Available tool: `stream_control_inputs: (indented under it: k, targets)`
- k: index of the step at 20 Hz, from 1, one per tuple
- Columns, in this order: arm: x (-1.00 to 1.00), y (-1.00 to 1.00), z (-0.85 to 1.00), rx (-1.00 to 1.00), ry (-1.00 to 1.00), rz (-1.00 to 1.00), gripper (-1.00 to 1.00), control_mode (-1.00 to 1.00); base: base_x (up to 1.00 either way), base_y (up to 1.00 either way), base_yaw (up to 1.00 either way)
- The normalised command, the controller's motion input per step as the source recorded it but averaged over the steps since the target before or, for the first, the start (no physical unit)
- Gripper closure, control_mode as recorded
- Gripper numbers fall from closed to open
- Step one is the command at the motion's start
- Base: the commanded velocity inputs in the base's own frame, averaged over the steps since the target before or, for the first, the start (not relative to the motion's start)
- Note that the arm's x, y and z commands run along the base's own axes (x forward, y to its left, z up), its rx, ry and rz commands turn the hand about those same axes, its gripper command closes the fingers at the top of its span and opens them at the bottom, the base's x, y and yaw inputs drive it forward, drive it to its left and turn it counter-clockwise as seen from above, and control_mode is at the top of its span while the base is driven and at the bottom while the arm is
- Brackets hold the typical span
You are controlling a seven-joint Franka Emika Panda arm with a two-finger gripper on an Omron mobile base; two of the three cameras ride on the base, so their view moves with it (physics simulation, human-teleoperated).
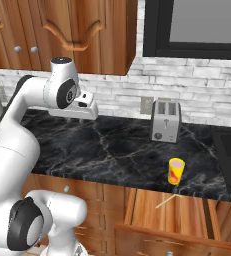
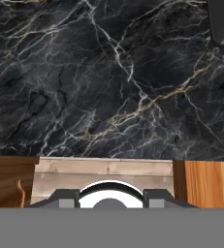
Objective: Pick up the straw from the right drawer and put it inside the smoothie cup.
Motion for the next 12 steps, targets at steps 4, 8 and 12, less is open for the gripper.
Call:
stream_control_inputs:
  k: [4,8,12]
  targets:
    - [-0.3,0.0,-0.03,0.0,-0.01,0.0,-1.0,-1.0,0.0,0.0,0.0]
    - [-0.44,0.0,-0.22,-0.02,0.0,0.0,-1.0,-1.0,0.0,0.0,0.0]
    - [-0.28,0.02,-0.4,-0.05,0.01,0.0,-1.0,-1.0,0.0,0.0,0.0]
